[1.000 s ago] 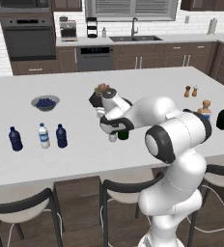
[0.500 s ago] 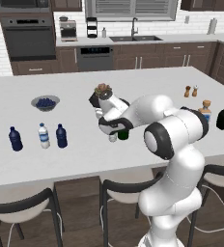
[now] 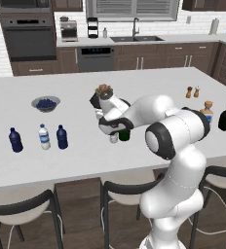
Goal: Move the plastic bottles in the middle to the plastics group, and the glass bottles in the middle to the glass group.
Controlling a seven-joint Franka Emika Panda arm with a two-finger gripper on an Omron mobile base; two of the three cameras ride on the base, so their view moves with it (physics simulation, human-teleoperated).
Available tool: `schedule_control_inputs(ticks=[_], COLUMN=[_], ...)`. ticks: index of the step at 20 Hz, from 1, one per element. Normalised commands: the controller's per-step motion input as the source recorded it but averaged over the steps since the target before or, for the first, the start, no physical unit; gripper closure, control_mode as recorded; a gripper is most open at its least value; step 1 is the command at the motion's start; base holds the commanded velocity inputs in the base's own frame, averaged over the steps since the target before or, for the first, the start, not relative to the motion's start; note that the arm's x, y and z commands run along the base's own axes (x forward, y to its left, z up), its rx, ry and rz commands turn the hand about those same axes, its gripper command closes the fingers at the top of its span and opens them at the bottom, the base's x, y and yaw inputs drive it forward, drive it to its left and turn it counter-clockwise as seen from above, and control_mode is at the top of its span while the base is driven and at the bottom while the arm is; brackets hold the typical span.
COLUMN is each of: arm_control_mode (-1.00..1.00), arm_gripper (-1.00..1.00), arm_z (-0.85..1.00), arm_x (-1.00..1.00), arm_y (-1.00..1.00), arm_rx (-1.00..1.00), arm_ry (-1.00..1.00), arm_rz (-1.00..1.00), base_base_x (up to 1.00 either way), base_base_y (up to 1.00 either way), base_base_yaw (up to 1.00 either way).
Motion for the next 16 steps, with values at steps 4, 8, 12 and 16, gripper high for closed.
schedule_control_inputs(ticks=[4, 8, 12, 16], arm_control_mode=[-1.0, -1.0, -1.0, -1.0], arm_gripper=[-1.0, -1.0, -1.0, -1.0], arm_z=[-0.03, -0.06, -0.16, -0.2], arm_x=[0.0, 0.0, 0.0, 0.01], arm_y=[0.0, 0.0, 0.0, 0.0], arm_rx=[0.04, 0.0, 0.0, 0.0], arm_ry=[0.0, 0.0, 0.0, 0.0], arm_rz=[0.02, 0.0, 0.0, 0.0], base_base_x=[0.0, 0.0, 0.0, 0.0], base_base_y=[0.0, 0.0, 0.0, 0.0], base_base_yaw=[0.0, 0.0, 0.0, 0.0])
